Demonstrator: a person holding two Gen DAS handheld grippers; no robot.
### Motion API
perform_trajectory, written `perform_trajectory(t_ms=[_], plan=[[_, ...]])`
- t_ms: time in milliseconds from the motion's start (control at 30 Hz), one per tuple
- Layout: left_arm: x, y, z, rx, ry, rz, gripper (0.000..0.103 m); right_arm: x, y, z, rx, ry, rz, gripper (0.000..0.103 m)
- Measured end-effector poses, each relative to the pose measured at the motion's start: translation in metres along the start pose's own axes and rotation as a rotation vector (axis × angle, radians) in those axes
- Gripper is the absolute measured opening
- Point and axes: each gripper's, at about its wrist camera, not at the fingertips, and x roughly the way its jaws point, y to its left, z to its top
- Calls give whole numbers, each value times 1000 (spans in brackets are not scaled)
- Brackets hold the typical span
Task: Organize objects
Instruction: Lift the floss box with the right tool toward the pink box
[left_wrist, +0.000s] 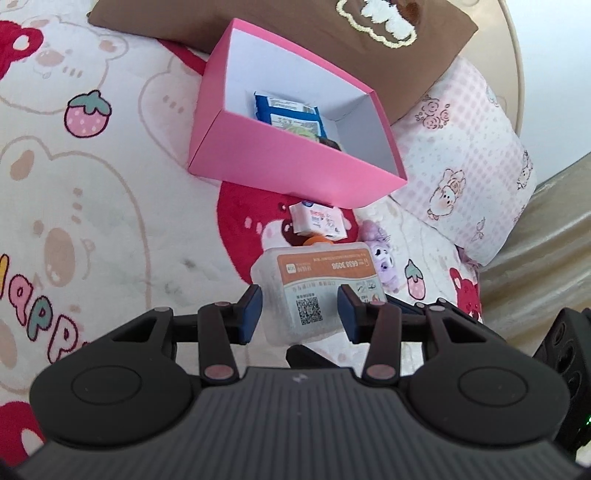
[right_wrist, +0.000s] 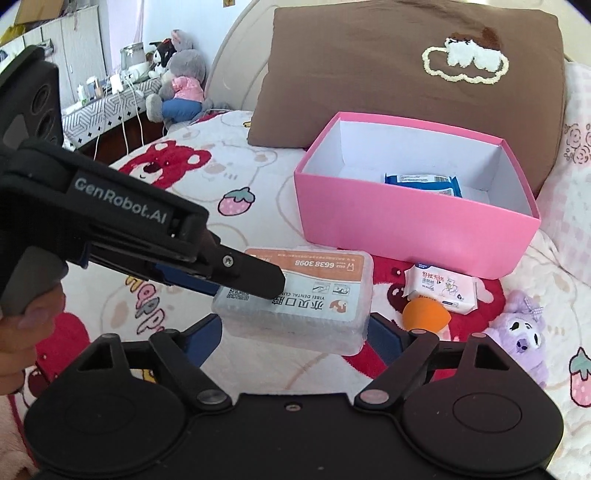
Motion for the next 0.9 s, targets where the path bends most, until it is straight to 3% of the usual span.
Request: perform_trajectory(t_ms=[433,900], plan=[[-15,-32,15,79,-10,35,43,-21,0,17,-22,-34,-27,88],[-37,-59,33,120,-42,-1,43,-50,2,36,-129,-116,-89,88]])
